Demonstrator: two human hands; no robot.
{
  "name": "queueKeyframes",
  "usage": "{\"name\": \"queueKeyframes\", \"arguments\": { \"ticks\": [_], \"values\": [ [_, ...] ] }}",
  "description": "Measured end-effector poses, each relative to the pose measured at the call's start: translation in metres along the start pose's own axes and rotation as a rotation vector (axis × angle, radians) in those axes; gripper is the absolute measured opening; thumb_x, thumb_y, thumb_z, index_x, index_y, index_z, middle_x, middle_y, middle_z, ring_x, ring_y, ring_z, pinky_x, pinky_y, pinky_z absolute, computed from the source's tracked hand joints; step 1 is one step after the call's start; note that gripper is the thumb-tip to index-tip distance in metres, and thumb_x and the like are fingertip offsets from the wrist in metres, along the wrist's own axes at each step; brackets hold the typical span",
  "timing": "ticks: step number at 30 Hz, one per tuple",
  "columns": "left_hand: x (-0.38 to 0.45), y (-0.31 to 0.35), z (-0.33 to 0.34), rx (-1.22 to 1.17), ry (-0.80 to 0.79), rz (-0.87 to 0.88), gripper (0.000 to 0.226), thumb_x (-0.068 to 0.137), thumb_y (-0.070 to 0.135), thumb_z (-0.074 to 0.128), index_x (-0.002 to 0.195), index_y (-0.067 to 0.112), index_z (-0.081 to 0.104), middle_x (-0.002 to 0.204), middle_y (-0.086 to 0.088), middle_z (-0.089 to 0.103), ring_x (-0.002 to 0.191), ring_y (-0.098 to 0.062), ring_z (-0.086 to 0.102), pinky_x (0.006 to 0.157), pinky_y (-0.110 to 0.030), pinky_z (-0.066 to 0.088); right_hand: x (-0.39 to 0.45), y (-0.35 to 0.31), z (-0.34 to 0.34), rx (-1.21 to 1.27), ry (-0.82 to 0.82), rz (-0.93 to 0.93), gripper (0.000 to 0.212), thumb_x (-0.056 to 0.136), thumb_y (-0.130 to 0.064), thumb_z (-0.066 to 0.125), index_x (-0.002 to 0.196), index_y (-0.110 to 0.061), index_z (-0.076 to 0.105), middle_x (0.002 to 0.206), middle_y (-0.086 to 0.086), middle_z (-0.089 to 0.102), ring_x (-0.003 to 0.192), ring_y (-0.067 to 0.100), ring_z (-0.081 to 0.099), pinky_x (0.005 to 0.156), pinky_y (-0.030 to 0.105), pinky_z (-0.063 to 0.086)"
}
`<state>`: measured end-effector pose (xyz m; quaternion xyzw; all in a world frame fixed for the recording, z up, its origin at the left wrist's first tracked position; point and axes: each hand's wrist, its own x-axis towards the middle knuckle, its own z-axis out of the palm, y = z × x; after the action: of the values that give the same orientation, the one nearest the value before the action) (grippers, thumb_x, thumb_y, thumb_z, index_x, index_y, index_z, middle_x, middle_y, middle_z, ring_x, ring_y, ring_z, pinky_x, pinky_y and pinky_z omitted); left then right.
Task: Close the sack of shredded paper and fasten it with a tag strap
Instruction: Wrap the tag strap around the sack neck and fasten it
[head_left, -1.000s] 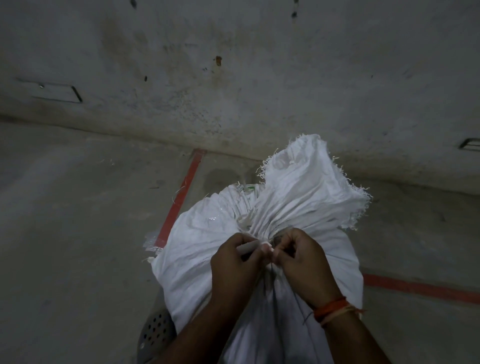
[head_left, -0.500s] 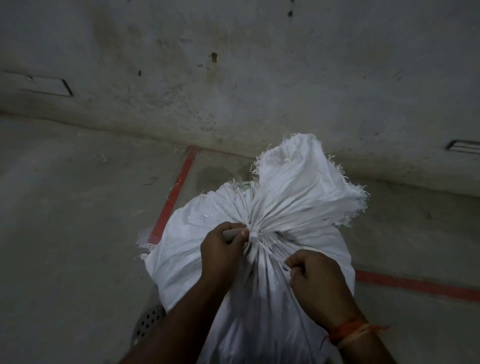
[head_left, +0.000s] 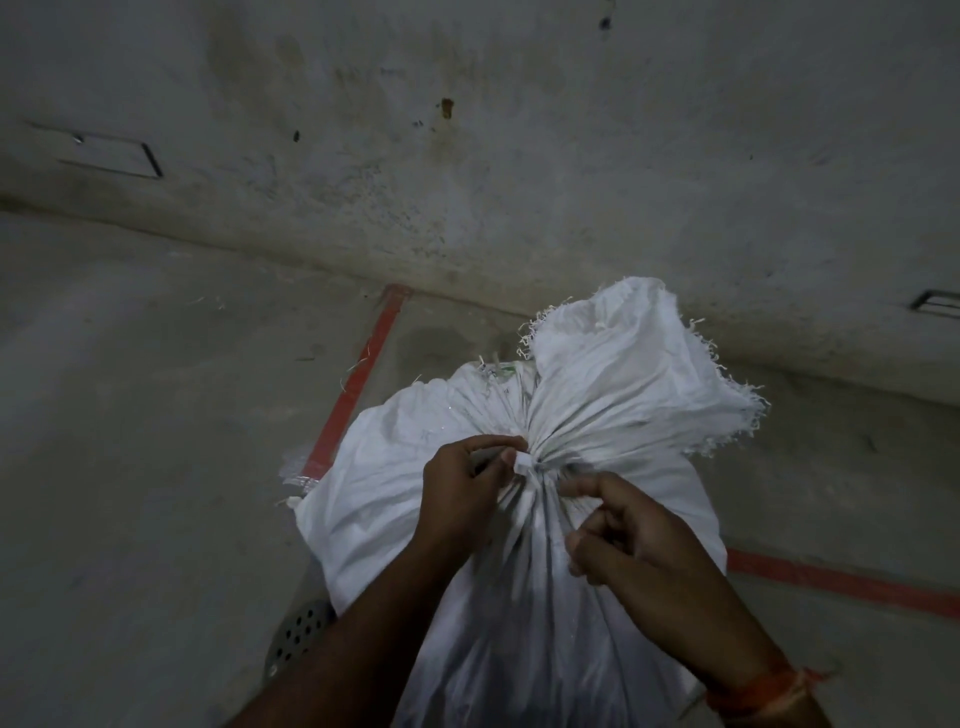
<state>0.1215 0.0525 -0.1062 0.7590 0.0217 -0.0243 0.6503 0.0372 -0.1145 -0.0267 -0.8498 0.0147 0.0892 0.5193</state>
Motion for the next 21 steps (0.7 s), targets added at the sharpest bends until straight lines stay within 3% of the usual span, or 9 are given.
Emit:
{"name": "queueKeyframes", "arguments": {
  "ticks": [2,5,8,11,15,21],
  "values": [
    [-0.001,0.0,0.0,0.005,-0.005,0.001,0.019,0.095,0.013,0.064,0.1,0.021,0.081,0.101,0.011,0.079,0.096,-0.006,0.073,0.091,-0.042,0.06,0.005,0.006,-0.001,0.016,-0.068,-0.08,0.052,0.092,-0.005,0.059,0.122,-0.048,0.06,0.08,0.005,0.069,0.078,0.016,0.069,0.074,0.029,0.053],
    [-0.001,0.0,0.002,0.026,-0.001,0.017,0.019,0.095,0.014,0.063,0.1,0.02,0.081,0.101,0.011,0.079,0.095,-0.004,0.073,0.091,-0.041,0.06,0.019,0.021,0.001,-0.232,-0.048,-0.269,0.046,0.095,-0.014,0.06,0.132,-0.041,0.059,0.095,-0.006,0.068,0.09,0.012,0.066,0.077,0.021,0.052],
    [-0.001,-0.001,0.003,0.024,0.001,0.017,0.019,0.096,0.013,0.063,0.101,0.017,0.08,0.099,0.008,0.079,0.091,-0.006,0.075,0.088,-0.042,0.061,0.034,0.027,0.009,-0.308,-0.039,-0.315,0.027,0.092,-0.033,0.061,0.116,-0.034,0.072,0.097,-0.01,0.066,0.09,0.009,0.064,0.076,0.023,0.051],
    [-0.001,-0.001,0.002,0.009,-0.019,0.019,0.017,0.096,0.014,0.064,0.101,0.014,0.08,0.097,0.005,0.08,0.088,-0.01,0.076,0.085,-0.041,0.061,0.047,0.029,0.018,-0.345,0.077,-0.312,0.017,0.086,-0.037,0.062,0.09,-0.026,0.075,0.091,-0.007,0.061,0.082,0.006,0.062,0.071,0.02,0.049],
    [0.001,-0.002,0.003,0.04,-0.013,0.042,0.016,0.094,0.014,0.065,0.099,0.017,0.081,0.096,0.009,0.08,0.09,-0.002,0.074,0.084,-0.029,0.06,0.055,0.032,0.032,-0.317,0.25,-0.308,0.013,0.078,-0.024,0.068,0.071,-0.013,0.067,0.089,-0.001,0.059,0.077,0.008,0.061,0.064,0.005,0.043],
    [0.001,-0.003,0.007,0.045,-0.027,0.027,0.017,0.094,0.012,0.066,0.098,0.016,0.081,0.094,0.007,0.08,0.088,-0.005,0.075,0.082,-0.029,0.06,0.057,0.028,0.042,-0.277,0.395,-0.266,0.016,0.063,-0.018,0.064,0.055,-0.012,0.051,0.086,0.001,0.061,0.075,0.011,0.059,0.062,0.004,0.039]
  ]
}}
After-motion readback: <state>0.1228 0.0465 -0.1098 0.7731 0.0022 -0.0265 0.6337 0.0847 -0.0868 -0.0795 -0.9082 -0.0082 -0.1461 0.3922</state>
